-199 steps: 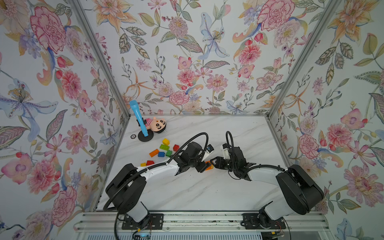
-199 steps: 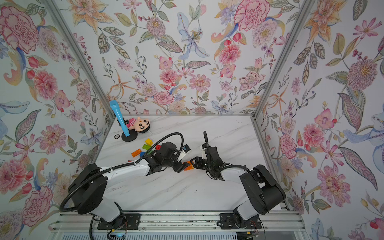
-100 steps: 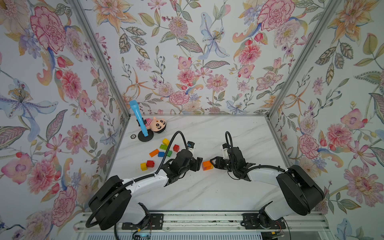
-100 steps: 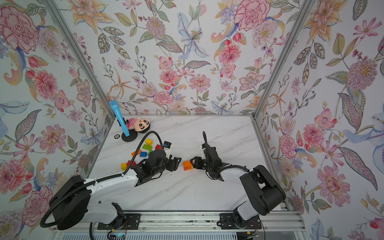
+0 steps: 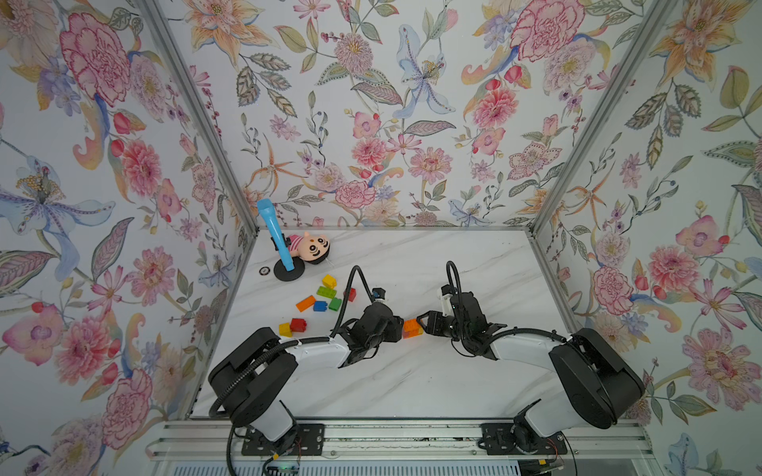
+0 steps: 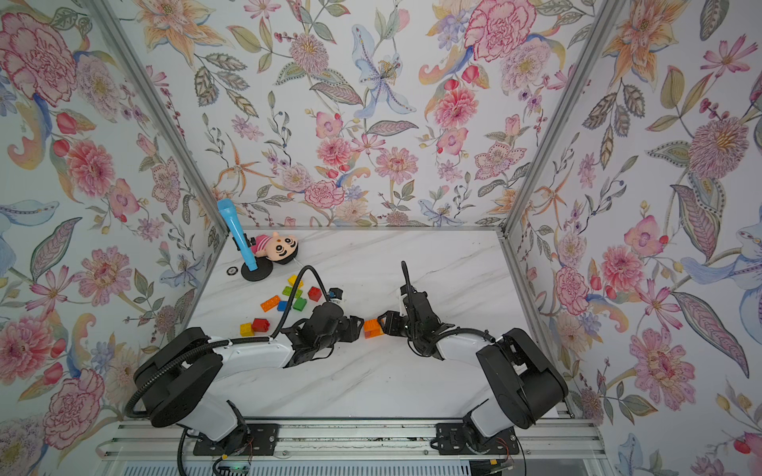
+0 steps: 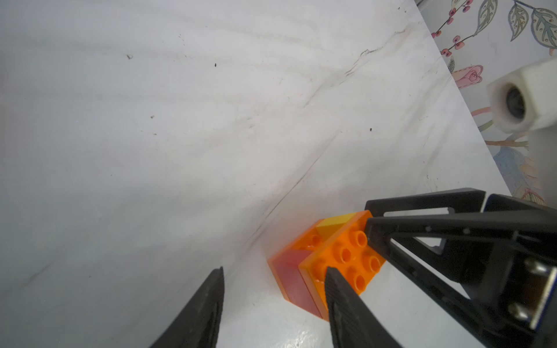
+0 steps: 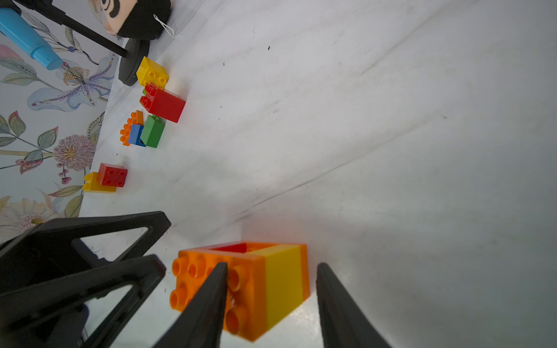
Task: Assemble the letter p with lego
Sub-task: Assemble the lego brick with the lego brick.
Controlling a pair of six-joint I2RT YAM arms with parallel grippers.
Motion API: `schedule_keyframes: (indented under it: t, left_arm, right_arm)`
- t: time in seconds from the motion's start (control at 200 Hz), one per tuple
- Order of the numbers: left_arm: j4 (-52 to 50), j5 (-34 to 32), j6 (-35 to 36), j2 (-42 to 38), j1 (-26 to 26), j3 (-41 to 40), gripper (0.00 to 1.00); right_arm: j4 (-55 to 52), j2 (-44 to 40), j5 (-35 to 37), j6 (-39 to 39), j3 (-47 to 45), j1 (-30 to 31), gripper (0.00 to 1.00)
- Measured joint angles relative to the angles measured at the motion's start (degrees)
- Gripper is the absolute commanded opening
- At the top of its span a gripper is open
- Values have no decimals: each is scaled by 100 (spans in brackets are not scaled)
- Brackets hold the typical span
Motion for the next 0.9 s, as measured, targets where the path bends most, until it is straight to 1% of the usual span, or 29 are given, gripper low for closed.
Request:
schedule_keyframes:
  t: [0.115,0.661,0.901]
  left_arm:
    - [98,39,-68,94,-26,17,55]
    - [195,33,-153,319,-42,216,38]
    - [262,-81,-155,402,-81,264,36]
  right_arm:
    - [2,-7,68,15,0,4,49]
    - [22,-11,201,42,0,7,47]
    - [20,-33,243,42,-7,7,46]
